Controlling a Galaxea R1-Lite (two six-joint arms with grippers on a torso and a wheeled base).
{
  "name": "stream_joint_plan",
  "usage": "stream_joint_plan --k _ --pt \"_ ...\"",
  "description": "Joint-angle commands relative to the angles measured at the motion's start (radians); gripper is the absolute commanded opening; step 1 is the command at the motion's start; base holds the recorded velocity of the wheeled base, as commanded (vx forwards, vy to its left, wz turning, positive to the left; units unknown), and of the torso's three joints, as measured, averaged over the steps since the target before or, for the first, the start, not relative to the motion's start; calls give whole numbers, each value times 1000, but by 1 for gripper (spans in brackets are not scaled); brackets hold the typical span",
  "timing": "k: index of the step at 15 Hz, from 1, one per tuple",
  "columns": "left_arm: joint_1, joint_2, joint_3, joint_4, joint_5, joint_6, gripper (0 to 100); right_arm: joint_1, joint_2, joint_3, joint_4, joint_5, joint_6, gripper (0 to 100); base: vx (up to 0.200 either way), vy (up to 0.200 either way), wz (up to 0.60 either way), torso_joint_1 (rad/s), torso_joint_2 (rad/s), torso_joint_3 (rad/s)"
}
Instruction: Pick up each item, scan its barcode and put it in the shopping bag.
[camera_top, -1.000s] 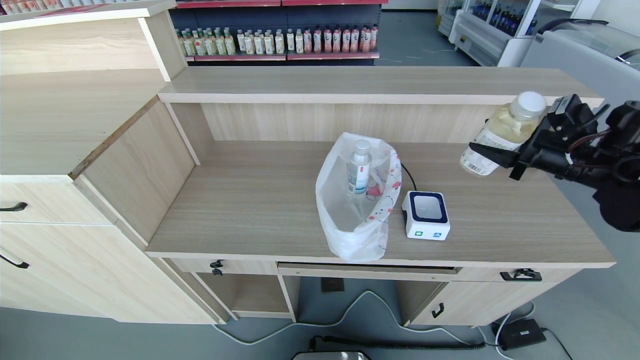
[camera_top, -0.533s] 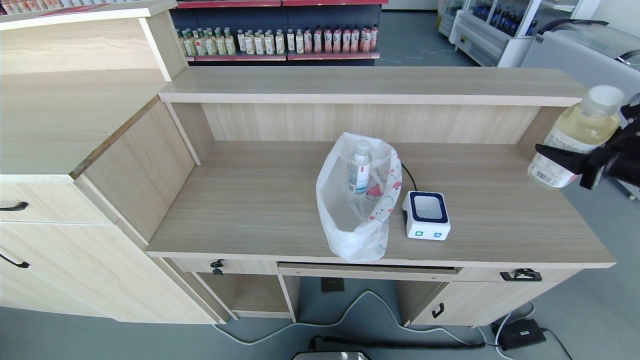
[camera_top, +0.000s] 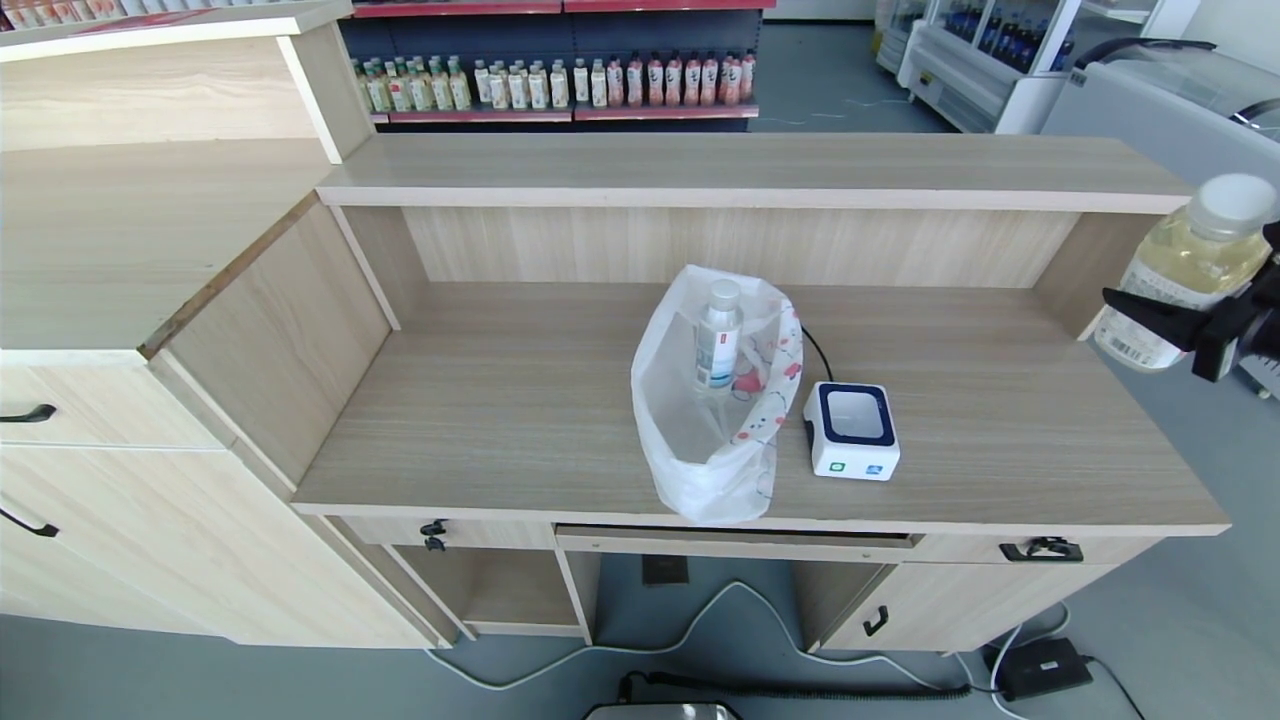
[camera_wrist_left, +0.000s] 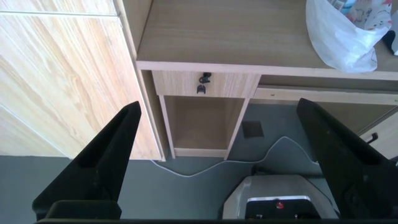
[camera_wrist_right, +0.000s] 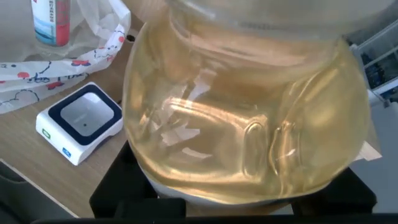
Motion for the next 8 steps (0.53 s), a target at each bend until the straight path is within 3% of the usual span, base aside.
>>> stream_joint_plan --k 1,3,4,6,8 --pt "0 0 0 0 0 0 100 -1 11 -11 16 0 10 0 0 0 0 0 0 0" --pt "0 0 0 0 0 0 100 10 15 -4 19 8 54 0 0 0 0 0 0 0" --pt "-1 0 0 0 0 0 100 28 15 -6 10 8 146 0 0 0 0 0 0 0" --pt "0 0 0 0 0 0 100 63 26 8 -99 -9 349 0 0 0 0 0 0 0" --pt "0 0 0 0 0 0 100 100 24 82 -202 -17 416 0 0 0 0 0 0 0"
